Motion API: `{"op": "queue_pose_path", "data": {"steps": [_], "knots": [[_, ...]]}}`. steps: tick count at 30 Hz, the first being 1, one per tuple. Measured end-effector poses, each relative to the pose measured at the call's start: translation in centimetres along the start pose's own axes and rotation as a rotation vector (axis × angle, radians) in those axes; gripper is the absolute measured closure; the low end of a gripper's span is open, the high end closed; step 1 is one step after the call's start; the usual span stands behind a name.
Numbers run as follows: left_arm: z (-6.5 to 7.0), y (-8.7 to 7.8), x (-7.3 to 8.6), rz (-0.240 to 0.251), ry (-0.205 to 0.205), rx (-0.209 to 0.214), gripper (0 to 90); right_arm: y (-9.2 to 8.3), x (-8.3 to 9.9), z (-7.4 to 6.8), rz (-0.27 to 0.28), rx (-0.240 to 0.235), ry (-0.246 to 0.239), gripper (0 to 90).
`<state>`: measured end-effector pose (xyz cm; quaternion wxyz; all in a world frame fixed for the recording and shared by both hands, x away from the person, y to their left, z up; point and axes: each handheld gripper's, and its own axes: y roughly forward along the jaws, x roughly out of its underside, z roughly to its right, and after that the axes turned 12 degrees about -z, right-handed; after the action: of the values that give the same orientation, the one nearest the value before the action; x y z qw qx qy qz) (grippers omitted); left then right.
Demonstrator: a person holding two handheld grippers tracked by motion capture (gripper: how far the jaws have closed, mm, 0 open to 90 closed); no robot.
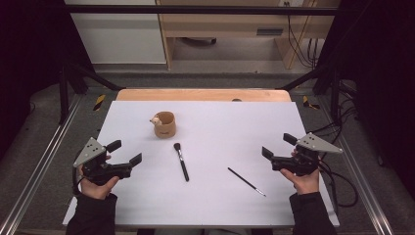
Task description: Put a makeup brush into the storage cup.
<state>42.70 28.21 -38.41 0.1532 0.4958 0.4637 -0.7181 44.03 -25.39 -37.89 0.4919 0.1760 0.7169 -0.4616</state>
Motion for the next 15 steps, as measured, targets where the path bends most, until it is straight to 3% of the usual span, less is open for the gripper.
{"op": "queue_pose_path", "data": {"steps": [6, 15], "knots": [[0.1, 0.26, 0.22, -0.014, 0.004, 0.001, 7.9, -0.15, -0.05, 0.01, -0.016, 0.01, 0.001, 6.3], [0.19, 0.66, 0.57, -0.034, 0.007, 0.003, 8.0, 0.21, -0.38, -0.77, -0.075, 0.032, -0.045, 7.0]]}}
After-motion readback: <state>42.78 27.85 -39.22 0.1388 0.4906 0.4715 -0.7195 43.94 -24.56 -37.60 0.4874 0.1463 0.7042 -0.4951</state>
